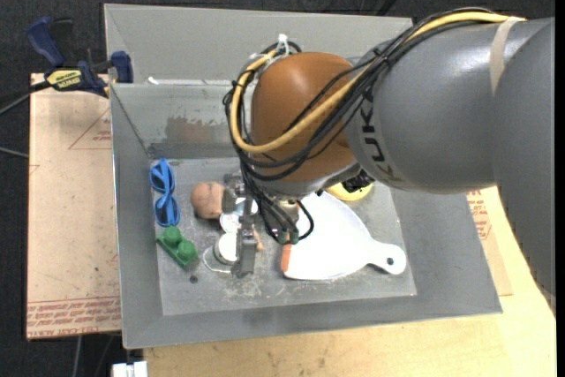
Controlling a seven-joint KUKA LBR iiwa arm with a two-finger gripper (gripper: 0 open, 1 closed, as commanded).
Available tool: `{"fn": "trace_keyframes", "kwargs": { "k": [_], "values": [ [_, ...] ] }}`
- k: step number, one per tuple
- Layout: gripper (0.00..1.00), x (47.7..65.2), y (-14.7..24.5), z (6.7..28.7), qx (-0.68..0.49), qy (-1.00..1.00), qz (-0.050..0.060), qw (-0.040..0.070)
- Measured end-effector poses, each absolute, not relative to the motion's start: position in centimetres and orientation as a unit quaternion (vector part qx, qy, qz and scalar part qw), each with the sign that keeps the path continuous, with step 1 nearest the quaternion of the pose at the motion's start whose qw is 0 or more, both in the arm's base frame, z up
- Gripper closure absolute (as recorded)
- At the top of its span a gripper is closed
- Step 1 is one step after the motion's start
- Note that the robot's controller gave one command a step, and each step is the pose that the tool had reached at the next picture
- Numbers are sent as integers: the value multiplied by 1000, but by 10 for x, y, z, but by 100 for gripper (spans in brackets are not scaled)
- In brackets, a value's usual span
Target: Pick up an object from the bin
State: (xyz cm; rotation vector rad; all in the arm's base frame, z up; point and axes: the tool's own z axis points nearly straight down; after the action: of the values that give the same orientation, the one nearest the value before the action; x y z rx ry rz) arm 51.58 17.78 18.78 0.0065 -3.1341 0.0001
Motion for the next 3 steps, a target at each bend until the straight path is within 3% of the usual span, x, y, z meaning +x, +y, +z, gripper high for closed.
{"fn": "trace_keyframes", "kwargs": {
  "k": [1, 2, 3],
  "values": [
    [0, 518, 177, 192, 0, -1000, -1, 0],
    [100, 506, 156, 72, 10, -1000, -2, 3],
    [100, 506, 155, 72, 10, -1000, -2, 3]
  ]
}}
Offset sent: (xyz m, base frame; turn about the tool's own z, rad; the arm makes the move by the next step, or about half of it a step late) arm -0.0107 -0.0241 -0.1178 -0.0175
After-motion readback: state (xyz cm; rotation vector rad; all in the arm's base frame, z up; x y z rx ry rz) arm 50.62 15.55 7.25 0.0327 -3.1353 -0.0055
